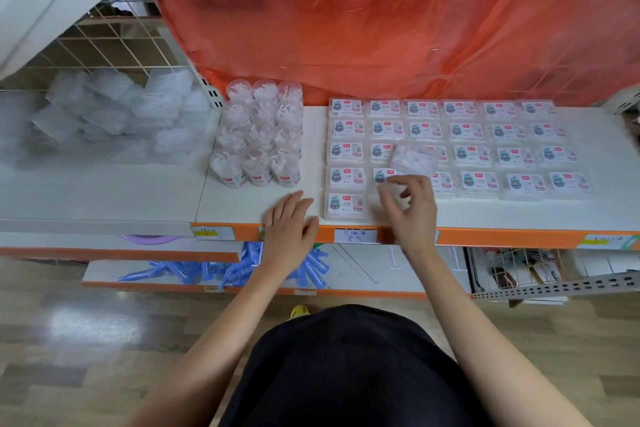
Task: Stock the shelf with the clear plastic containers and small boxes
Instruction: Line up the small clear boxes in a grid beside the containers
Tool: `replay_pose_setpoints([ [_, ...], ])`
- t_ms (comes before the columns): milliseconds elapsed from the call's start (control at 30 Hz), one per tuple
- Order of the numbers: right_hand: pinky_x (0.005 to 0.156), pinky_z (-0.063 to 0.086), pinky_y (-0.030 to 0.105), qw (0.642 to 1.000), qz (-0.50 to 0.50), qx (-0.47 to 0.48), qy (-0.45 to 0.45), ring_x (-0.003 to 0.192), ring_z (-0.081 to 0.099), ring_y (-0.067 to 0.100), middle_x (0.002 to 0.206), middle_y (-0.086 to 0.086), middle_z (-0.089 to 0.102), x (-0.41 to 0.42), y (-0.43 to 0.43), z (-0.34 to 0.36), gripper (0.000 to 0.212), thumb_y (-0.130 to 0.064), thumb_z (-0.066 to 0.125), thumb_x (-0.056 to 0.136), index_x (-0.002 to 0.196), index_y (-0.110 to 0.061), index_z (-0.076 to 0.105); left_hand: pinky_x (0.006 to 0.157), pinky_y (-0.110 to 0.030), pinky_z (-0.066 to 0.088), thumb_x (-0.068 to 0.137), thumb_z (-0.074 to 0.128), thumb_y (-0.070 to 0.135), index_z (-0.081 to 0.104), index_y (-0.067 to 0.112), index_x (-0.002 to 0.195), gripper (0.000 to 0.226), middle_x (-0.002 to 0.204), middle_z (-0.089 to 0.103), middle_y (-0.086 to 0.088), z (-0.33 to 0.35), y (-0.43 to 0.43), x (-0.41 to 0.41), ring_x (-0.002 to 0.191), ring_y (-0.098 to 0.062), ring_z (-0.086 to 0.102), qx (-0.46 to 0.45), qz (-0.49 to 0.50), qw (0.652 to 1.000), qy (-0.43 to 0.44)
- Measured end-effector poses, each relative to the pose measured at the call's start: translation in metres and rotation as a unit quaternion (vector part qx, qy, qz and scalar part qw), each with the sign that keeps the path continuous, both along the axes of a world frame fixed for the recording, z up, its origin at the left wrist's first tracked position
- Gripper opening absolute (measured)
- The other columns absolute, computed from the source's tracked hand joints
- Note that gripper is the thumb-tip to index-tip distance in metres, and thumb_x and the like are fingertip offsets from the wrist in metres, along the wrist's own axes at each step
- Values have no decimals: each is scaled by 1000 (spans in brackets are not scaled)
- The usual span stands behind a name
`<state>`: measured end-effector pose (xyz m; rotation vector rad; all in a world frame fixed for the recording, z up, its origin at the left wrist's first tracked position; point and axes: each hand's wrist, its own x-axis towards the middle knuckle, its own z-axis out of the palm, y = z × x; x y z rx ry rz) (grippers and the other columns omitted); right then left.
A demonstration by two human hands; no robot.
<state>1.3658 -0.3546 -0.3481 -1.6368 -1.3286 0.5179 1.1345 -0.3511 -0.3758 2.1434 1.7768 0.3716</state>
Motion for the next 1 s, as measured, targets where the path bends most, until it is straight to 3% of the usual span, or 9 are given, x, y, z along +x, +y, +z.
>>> replay_pose_setpoints([
  [133, 91, 48, 37, 998, -29, -17, -45, 110, 52, 23, 121, 0, 51, 38, 28, 9, 39, -36, 67, 83, 114, -14, 64, 114, -33, 21, 98, 50, 30, 50, 17, 137, 41, 150, 40, -1, 10, 3, 3, 140, -17, 31, -17, 22, 998, -56],
  [200, 106, 37, 45, 990, -18, -86, -112, 127, 41, 28, 139, 7, 46, 59, 44, 8, 47, -40, 73, 80, 119, -15, 63, 112, -28, 23, 97, 52, 25, 51, 15, 136, 41, 147, 43, -1, 21, 5, 10, 137, -17, 35, 5, 28, 996, -83],
  [267, 111, 26, 43, 977, 3, -159, -140, 138, 32, 31, 150, 9, 38, 73, 55, 10, 55, -42, 80, 76, 123, -19, 62, 110, -25, 24, 96, 53, 22, 53, 14, 133, 38, 142, 48, -1, 33, 9, 20, 133, -16, 39, 33, 17, 994, -101],
  [333, 107, 32, 44, 969, 34, -194, -152, 132, 40, 34, 142, 9, 48, 80, 63, 13, 61, -43, 82, 72, 124, -20, 60, 109, -25, 27, 95, 55, 20, 56, 14, 129, 34, 136, 52, 0, 44, 16, 30, 127, -17, 43, 49, 6, 991, -122],
  [433, 99, 42, 45, 969, 47, -200, -138, 118, 51, 34, 128, 12, 57, 83, 65, 17, 54, -28, 81, 76, 124, -17, 59, 109, -32, 33, 94, 55, 18, 58, 15, 124, 31, 128, 56, 0, 56, 28, 43, 121, -18, 47, 51, -3, 987, -149],
  [600, 97, 44, 36, 984, 56, -149, -82, 117, 53, 25, 127, 7, 59, 74, 55, 30, 63, -22, 87, 71, 127, -12, 58, 99, -31, 41, 97, 54, 24, 59, 16, 124, 29, 127, 59, -1, 70, 45, 60, 116, -16, 53, -27, -17, 981, -189],
  [800, 92, 39, 25, 985, 128, -101, -55, 117, 54, 18, 131, 1, 59, 50, 36, 44, 66, -18, 87, 71, 130, -14, 56, 88, -31, 51, 98, 53, 35, 60, 29, 104, 11, 114, 67, 2, 91, 59, 71, 105, -16, 65, -208, 91, 887, -403],
  [933, 92, 36, 21, 983, 151, -96, -28, 116, 53, 13, 131, -3, 59, 32, 22, 45, 67, -17, 86, 70, 130, -17, 57, 77, -26, 58, 99, 56, 29, 60, 13, 115, 24, 113, 68, -9, 91, 54, 80, 103, -21, 67, -278, 131, 817, -489],
  [1000, 95, 38, 22, 985, 149, -88, -12, 117, 51, 11, 131, -4, 57, 24, 16, 42, 66, -17, 85, 72, 131, -17, 56, 74, -27, 60, 97, 59, 18, 58, 7, 121, 26, 119, 65, -14, 88, 52, 80, 105, -25, 66, -275, 134, 814, -494],
])
